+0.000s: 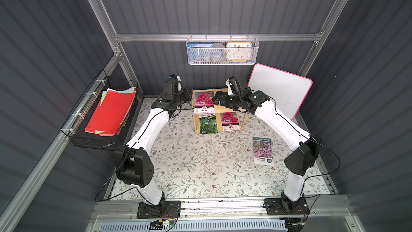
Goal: Take the seed bag off the shelf
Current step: Pick up the seed packet from the shelf.
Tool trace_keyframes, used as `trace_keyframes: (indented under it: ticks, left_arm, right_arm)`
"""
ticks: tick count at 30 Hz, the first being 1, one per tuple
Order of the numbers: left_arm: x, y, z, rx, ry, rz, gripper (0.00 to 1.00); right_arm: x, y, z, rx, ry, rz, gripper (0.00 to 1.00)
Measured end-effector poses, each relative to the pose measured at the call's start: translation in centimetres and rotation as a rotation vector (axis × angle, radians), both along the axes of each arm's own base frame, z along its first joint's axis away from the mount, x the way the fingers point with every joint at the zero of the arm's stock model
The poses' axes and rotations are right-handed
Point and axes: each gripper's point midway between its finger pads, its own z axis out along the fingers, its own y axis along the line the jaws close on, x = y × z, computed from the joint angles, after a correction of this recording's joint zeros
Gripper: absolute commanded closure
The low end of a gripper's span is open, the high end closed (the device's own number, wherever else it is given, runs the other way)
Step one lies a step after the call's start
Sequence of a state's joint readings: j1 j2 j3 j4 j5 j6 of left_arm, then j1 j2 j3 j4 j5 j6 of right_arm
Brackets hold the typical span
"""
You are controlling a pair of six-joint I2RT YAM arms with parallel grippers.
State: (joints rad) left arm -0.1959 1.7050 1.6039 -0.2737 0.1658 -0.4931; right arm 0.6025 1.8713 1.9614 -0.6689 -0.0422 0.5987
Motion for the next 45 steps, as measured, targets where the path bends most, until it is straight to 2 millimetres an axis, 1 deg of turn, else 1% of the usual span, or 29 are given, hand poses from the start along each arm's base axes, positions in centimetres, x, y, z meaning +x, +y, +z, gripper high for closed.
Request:
trace_keyframes:
  ticks: [2,4,6,10,14,18,22,25,35,39,42,45]
  left_arm:
    - [0.6,-0.2,0.4,0.01,-0.013,-0.013,0.84]
    - [1.0,-0.3,0.8,0.02,-0.026,-0.027,0.94]
    - [1.4,-0.4,1.0,0.025,-0.034,-0.04,1.0]
    - [1.8,-1.1,0.9,0.011,-0.032,-0.088,1.0]
    - [1.9,-2.2,0.5,-0.005,-0.025,-0.151,1.0]
    - [2.2,-3.0,-0.1,0.0,-0.024,-0.201,1.0]
    - [2.5,-3.3,-1.0,0.004,-0.01,-0.221,1.0]
    - [2.6,-3.4,-1.6,0.005,-0.001,-0.229,1.0]
    - [2.9,-3.7,-2.9,0.003,0.024,-0.241,1.0]
    - [3.2,-3.7,-4.0,0.004,0.047,-0.243,1.0]
    - [3.4,-3.7,-4.9,0.006,0.067,-0.241,1.0]
    - [3.4,-3.7,-5.0,0.008,0.07,-0.241,1.0]
  right_arm:
    - [-0.7,0.4,-0.4,0.012,0.015,-0.01,0.1]
    - [-2.0,0.8,-1.1,0.035,0.04,-0.019,0.1]
    - [-3.1,1.2,-1.8,0.068,0.067,-0.035,0.11]
    - [-4.6,2.2,-3.3,0.144,0.121,-0.078,0.11]
    - [-4.9,3.3,-4.2,0.207,0.148,-0.118,0.11]
    - [-4.7,4.1,-3.5,0.274,0.146,-0.142,0.12]
    - [-4.2,4.4,-2.6,0.321,0.13,-0.163,0.13]
    - [-4.0,4.5,-2.5,0.333,0.125,-0.172,0.14]
    - [-3.7,5.3,-4.4,0.318,0.153,-0.176,0.14]
    - [-3.6,5.3,-4.5,0.315,0.149,-0.182,0.14]
    - [-3.4,5.2,-4.5,0.314,0.143,-0.188,0.16]
    - [-3.3,5.2,-4.5,0.312,0.14,-0.192,0.18]
